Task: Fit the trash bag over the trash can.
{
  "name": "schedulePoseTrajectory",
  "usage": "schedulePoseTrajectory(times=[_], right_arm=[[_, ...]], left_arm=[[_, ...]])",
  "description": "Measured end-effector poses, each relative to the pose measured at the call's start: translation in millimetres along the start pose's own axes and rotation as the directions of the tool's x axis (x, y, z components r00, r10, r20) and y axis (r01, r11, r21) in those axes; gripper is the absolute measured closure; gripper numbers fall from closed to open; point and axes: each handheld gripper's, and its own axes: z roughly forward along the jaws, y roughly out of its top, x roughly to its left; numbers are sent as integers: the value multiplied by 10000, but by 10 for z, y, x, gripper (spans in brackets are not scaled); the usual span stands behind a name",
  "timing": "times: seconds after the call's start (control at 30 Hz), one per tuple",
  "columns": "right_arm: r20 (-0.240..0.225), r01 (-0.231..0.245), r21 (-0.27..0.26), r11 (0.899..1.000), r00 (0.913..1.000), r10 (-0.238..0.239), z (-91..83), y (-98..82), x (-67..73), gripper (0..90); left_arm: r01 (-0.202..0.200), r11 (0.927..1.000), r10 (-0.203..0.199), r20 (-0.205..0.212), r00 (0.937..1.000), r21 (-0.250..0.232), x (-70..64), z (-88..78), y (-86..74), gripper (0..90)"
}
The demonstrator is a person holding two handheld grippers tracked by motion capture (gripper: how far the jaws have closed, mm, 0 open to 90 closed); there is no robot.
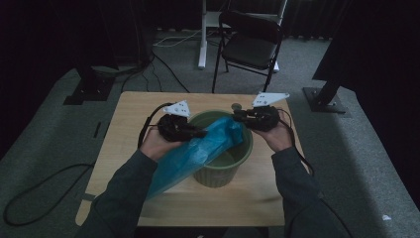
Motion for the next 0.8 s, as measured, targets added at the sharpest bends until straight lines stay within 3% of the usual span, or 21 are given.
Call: schedulePoseTrajectory(times=[0.13, 0.23, 0.33, 0.47, 0.63, 0.7, 0.8], right_arm=[[-128, 56, -495, 9988, 9999, -63, -27, 62, 54, 741], [-731, 301, 62, 9995, 9969, -296, 42, 61, 109, 754], [-941, 559, 233, 9982, 9941, -534, 62, 42, 151, 743], [-1349, 567, -47, 9984, 9892, -568, 29, 40, 151, 591], [-1680, 1000, 46, 9950, 9809, -978, 53, 39, 186, 520], [-1783, 1199, 162, 9927, 9772, -1152, 84, 31, 205, 553], [-1946, 1449, 301, 9890, 9714, -1364, 115, 24, 240, 747]], left_arm=[[-23, 9999, 24, 7, 10000, -99, -2, 60, 52, 837], [-89, 9999, 88, -47, 10000, -106, -7, 90, 84, 837], [-121, 9999, 121, -90, 9999, 5, 2, 131, 110, 836], [-92, 9999, 92, -52, 9999, -139, 10, 155, 128, 836], [-37, 9996, 37, 22, 10000, -285, 19, 170, 137, 836], [-37, 9992, 40, 77, 10000, -404, 14, 168, 142, 836], [-58, 9989, 63, 109, 9999, -456, 6, 162, 154, 836]])
